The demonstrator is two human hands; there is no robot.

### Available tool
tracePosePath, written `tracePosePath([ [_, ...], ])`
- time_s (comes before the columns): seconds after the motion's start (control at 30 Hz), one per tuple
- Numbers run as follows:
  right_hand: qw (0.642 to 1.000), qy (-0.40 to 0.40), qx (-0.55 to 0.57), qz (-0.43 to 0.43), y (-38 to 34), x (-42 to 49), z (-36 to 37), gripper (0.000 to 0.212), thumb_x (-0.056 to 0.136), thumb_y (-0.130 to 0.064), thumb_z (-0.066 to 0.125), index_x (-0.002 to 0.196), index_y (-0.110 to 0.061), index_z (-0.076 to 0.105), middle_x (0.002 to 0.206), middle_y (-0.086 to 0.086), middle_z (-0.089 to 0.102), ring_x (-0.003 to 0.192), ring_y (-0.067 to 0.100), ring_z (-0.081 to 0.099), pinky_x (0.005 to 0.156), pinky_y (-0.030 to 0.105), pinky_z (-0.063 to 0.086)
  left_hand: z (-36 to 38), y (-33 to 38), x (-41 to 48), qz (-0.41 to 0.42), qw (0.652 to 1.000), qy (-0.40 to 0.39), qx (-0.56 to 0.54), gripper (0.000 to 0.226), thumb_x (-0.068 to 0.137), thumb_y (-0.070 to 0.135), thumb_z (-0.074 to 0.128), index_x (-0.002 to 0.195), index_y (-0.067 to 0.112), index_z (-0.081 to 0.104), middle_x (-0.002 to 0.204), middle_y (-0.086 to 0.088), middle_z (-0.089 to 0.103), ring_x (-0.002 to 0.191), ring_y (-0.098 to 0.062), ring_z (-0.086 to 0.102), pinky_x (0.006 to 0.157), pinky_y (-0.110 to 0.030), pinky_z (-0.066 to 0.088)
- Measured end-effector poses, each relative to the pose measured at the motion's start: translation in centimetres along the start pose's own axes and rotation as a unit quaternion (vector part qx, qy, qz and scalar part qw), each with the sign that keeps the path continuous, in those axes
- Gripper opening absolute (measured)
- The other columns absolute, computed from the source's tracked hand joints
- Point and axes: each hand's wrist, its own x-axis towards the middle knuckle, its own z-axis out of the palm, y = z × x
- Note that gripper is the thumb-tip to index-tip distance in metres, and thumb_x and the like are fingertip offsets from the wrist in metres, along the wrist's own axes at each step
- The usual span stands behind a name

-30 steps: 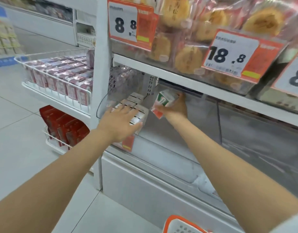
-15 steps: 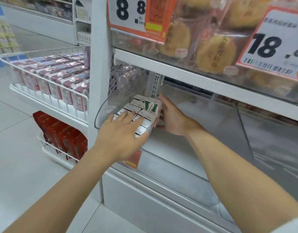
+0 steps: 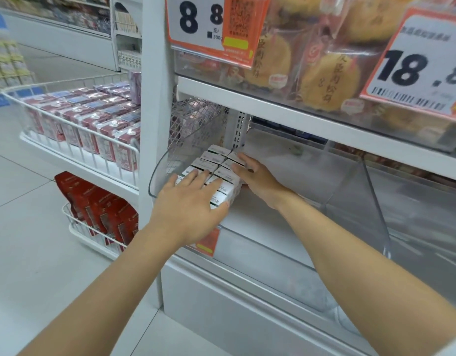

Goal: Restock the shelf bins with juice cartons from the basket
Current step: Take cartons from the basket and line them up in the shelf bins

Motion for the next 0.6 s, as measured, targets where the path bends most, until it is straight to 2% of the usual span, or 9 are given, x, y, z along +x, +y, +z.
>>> tracePosePath([
  [0.03, 1.000, -0.006, -0.001, 0.012, 0.2, 0.0, 0.0, 0.047, 0.097, -0.033, 0.055, 0.142, -0.029, 0.042, 0.127, -0.013, 0.058, 0.121, 0.008, 0.054, 0.112, 0.042, 0.039, 0.0, -0.1, 0.0, 0.000, 1.000, -0.002, 0.000, 0.063, 0.095, 0.059, 0.017, 0.153, 0.035, 0.016, 0.163, 0.004, 0.009, 0.149, -0.014, 0.005, 0.121, -0.043, 0.004],
  [0.1, 0.998, -0.008, -0.045, 0.045, 0.2, -0.2, -0.1, 0.060, 0.097, -0.048, 0.049, 0.151, -0.034, 0.028, 0.155, -0.001, 0.032, 0.142, 0.017, 0.033, 0.117, 0.043, 0.029, 0.0, -0.1, 0.1, 0.000, 1.000, -0.008, -0.001, 0.064, 0.094, 0.060, 0.016, 0.153, 0.036, 0.015, 0.163, 0.004, 0.008, 0.150, -0.014, 0.004, 0.121, -0.044, 0.004],
  [0.13, 0.996, -0.004, -0.079, 0.051, 0.1, -0.5, -0.1, 0.061, 0.096, -0.054, 0.045, 0.151, -0.037, 0.024, 0.161, -0.001, 0.018, 0.147, 0.019, 0.022, 0.119, 0.043, 0.024, 0.0, -0.1, 0.0, -0.001, 1.000, -0.015, -0.001, 0.064, 0.094, 0.061, 0.017, 0.153, 0.036, 0.015, 0.163, 0.004, 0.008, 0.150, -0.014, 0.004, 0.121, -0.044, 0.004],
  [0.2, 0.988, 0.012, -0.149, 0.043, -0.6, -1.9, -0.2, 0.058, 0.096, -0.057, 0.040, 0.150, -0.040, 0.026, 0.163, -0.001, 0.008, 0.149, 0.019, 0.013, 0.121, 0.039, 0.017, -0.3, 0.0, -0.1, -0.002, 1.000, -0.030, -0.008, 0.064, 0.094, 0.060, 0.019, 0.153, 0.035, 0.017, 0.163, 0.003, 0.008, 0.150, -0.015, 0.005, 0.121, -0.044, 0.004],
  [0.27, 0.976, 0.018, -0.217, 0.019, -1.4, -4.5, -0.8, 0.053, 0.098, -0.051, 0.041, 0.148, -0.035, 0.033, 0.161, 0.004, 0.018, 0.148, 0.021, 0.016, 0.120, 0.033, 0.016, -0.9, 0.4, -0.4, 0.000, 0.999, -0.022, -0.033, 0.061, 0.095, 0.058, 0.026, 0.151, 0.032, 0.028, 0.161, -0.001, 0.019, 0.148, -0.016, 0.014, 0.121, -0.043, 0.005],
  [0.3, 0.965, 0.007, -0.263, -0.004, -1.8, -6.2, -1.3, 0.051, 0.099, -0.046, 0.043, 0.148, -0.030, 0.037, 0.158, 0.005, 0.026, 0.147, 0.023, 0.020, 0.118, 0.030, 0.016, -1.2, 0.7, -0.7, 0.003, 0.999, 0.001, -0.039, 0.058, 0.095, 0.056, 0.032, 0.146, 0.029, 0.038, 0.156, -0.003, 0.031, 0.144, -0.017, 0.024, 0.120, -0.043, 0.008],
  [0.4, 0.939, 0.000, -0.335, -0.082, -2.9, -11.8, -2.8, 0.041, 0.098, -0.026, 0.053, 0.137, -0.015, 0.053, 0.142, 0.009, 0.052, 0.135, 0.026, 0.039, 0.108, 0.026, 0.025, -2.2, 2.4, -2.6, 0.030, 0.993, 0.109, 0.041, 0.047, 0.093, 0.052, 0.048, 0.127, 0.020, 0.057, 0.127, -0.002, 0.057, 0.123, -0.022, 0.047, 0.111, -0.041, 0.026],
  [0.5, 0.939, 0.097, -0.308, -0.117, -4.5, -17.6, -4.2, 0.021, 0.091, -0.011, 0.059, 0.109, -0.008, 0.069, 0.106, 0.011, 0.067, 0.098, 0.025, 0.061, 0.088, 0.032, 0.045, -2.4, 5.6, -5.6, 0.021, 0.987, 0.160, -0.013, 0.034, 0.092, 0.043, 0.056, 0.108, 0.014, 0.062, 0.106, -0.007, 0.061, 0.106, -0.029, 0.052, 0.085, -0.042, 0.040],
  [0.6, 0.927, 0.141, -0.312, -0.156, -4.7, -23.4, -5.0, 0.014, 0.083, -0.006, 0.061, 0.093, -0.010, 0.070, 0.087, 0.005, 0.065, 0.078, 0.019, 0.057, 0.076, 0.034, 0.048, -1.3, 9.6, -8.9, 0.008, 0.983, 0.150, -0.108, 0.025, 0.090, 0.037, 0.061, 0.096, 0.013, 0.060, 0.097, -0.009, 0.061, 0.096, -0.031, 0.056, 0.075, -0.043, 0.046],
])
